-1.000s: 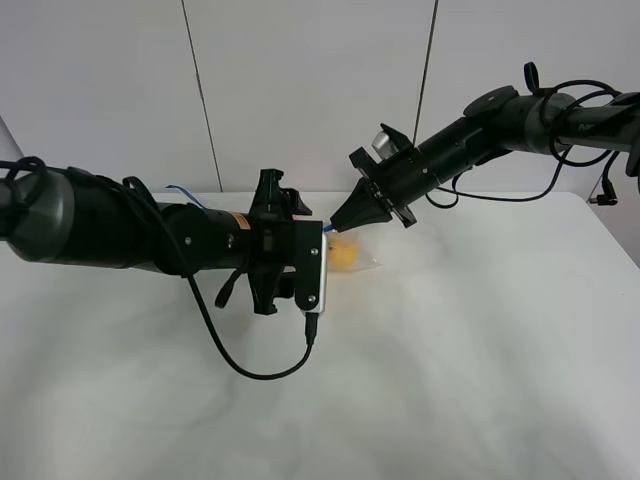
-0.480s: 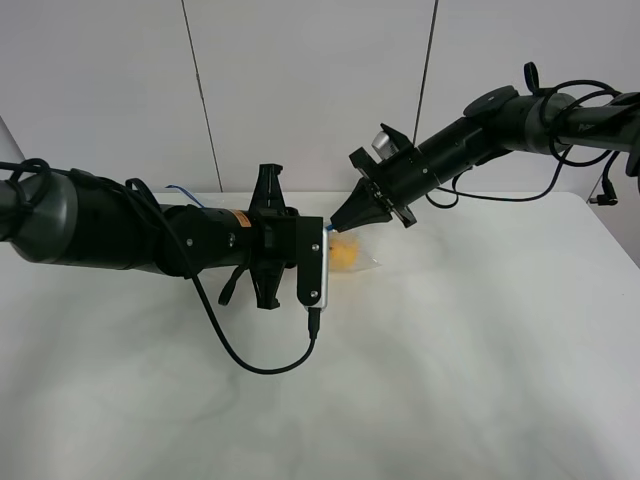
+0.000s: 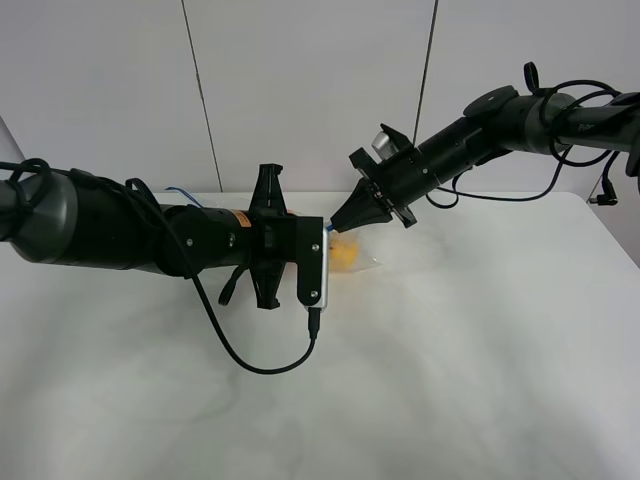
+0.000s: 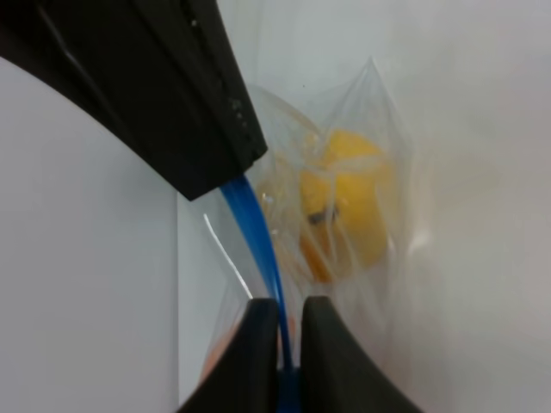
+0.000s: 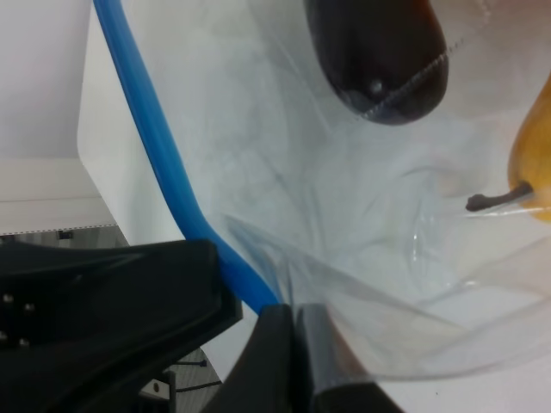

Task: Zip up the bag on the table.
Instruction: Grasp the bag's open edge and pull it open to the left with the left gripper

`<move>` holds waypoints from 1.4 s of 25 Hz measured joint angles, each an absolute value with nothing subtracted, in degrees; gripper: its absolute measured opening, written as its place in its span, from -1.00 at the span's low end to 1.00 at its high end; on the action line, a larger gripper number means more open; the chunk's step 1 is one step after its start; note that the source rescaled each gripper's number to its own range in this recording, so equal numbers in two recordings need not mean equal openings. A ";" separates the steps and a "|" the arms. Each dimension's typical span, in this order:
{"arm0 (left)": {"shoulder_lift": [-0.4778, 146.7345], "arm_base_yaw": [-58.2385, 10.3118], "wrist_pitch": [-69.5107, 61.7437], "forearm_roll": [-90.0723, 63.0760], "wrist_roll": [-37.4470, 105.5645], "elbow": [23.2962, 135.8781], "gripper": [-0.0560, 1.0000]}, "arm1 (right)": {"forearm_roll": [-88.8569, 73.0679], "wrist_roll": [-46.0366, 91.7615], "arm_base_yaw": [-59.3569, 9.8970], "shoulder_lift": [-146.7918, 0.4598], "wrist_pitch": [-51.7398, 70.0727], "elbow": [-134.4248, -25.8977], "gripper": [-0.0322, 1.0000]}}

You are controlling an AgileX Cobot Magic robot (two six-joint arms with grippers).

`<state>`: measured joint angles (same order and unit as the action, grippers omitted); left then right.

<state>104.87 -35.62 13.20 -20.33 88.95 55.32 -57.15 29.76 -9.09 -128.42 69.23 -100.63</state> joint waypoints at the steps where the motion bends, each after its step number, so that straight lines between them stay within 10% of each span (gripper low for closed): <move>1: 104.87 -35.62 13.20 -20.33 88.95 55.32 -0.89 | -57.15 29.76 -9.09 -128.42 69.23 -100.63 -0.94; 35: 104.87 -11.95 18.71 -14.49 95.05 55.34 -0.89 | -59.05 29.33 -9.13 -128.42 68.18 -100.81 -0.94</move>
